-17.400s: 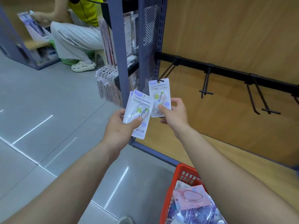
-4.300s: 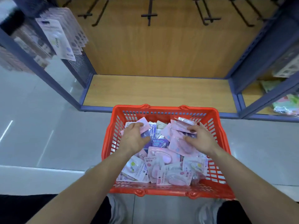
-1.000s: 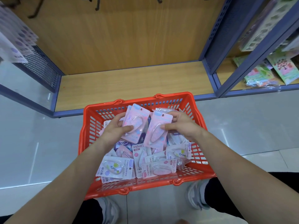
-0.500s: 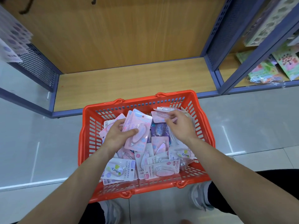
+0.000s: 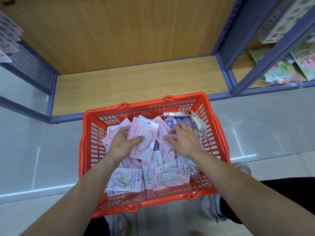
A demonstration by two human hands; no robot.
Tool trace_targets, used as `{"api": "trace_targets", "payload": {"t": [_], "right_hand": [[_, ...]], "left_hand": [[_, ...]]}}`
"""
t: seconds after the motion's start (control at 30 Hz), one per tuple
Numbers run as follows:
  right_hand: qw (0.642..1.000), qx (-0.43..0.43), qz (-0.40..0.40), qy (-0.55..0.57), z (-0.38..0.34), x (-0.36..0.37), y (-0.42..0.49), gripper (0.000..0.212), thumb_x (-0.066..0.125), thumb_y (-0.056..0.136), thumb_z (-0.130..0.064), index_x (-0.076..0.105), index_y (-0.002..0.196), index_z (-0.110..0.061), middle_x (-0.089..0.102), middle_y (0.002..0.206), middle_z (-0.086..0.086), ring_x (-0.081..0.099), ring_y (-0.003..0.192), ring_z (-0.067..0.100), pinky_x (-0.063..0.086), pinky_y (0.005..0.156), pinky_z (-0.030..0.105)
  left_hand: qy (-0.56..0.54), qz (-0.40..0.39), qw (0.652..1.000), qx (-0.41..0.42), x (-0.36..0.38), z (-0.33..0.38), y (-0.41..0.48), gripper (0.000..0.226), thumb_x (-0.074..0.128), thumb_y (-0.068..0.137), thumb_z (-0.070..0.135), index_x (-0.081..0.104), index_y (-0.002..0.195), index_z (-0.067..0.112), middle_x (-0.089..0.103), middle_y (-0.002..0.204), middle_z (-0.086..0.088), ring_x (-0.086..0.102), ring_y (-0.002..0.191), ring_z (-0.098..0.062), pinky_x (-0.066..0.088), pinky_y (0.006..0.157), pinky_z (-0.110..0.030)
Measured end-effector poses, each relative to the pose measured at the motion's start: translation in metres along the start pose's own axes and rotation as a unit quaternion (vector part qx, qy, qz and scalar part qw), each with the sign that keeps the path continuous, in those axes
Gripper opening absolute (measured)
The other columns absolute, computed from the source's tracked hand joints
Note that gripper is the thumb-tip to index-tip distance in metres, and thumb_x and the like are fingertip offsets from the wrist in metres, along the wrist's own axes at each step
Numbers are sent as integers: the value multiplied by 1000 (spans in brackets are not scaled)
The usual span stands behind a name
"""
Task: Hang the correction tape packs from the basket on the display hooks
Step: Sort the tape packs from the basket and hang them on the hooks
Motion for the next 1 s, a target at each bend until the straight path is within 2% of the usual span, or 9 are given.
{"api": "trace_targets", "payload": {"t": [0.13,0.3,0.43,0.53,0.63,0.7,0.8,0.9,1.0], "right_hand": [[999,37,7,4,0,0,5,61,56,91,-66,48,138,-28,57,135,-3,43,131,26,32,105,43],[997,67,-27,27,2,0,14,67,66,80,-72,55,129,-27,66,111,-5,52,117,24,33,101,44],[989,51,-54,125,-5,-4,10,48,73,87,-49,54,123,-24,65,104,-2,59,98,24,38,85,38],[958,32,-44,280,-7,-15,3,47,77,89,-26,57,131,-23,63,118,-4,61,107,21,46,82,34],[920,9,-14,391,-16,-45,-9,41,75,90,-12,66,129,-23,69,117,-10,65,108,14,49,82,27],[922,-32,-35,385,-32,-70,-17,44,74,89,-7,68,129,-23,71,119,-12,65,109,9,50,89,26],[947,-88,-72,301,-60,-112,-32,46,80,82,-8,70,122,-27,69,120,-16,63,112,3,48,100,26],[974,-116,-56,187,-87,-161,-57,49,89,73,-16,67,113,-31,67,107,-18,63,91,-6,47,79,11],[964,-130,-47,228,-109,-190,-85,44,90,71,-10,67,107,-17,72,88,-11,60,59,-6,43,54,10]], "left_hand": [[8,11,1000,-4,-3,-1,-2,81,86,57,48,57,129,26,73,117,-1,74,101,-20,60,90,-50],[29,49,998,-9,-17,0,-7,87,84,55,55,55,132,25,72,117,-1,72,103,-21,57,95,-48],[26,83,996,-8,-29,6,-11,77,90,67,44,55,132,22,69,119,-4,70,102,-24,57,92,-45],[9,101,995,-4,-34,15,-20,76,90,66,41,56,130,18,69,115,-5,71,98,-25,59,88,-50],[-17,108,994,-2,-43,34,-32,69,88,63,40,60,122,18,73,108,-10,74,89,-28,62,79,-53],[2,104,994,20,-51,59,-44,53,89,68,38,63,112,22,74,102,-9,74,84,-27,61,65,-44],[33,100,993,58,-69,100,-69,69,90,64,42,60,122,19,74,107,-6,74,88,-27,53,60,-30],[71,100,987,100,-88,133,-106,70,91,67,40,54,125,25,75,107,1,73,90,-20,54,69,-32],[82,103,983,128,-97,149,-145,66,88,54,50,55,108,35,78,95,5,74,84,-20,57,72,-38]]}}
Point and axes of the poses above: each hand's wrist, its own y-axis towards the middle knuckle, its own x-axis out of the palm, z = x × y, the point moved 8 cm from there along y, towards the middle knuckle
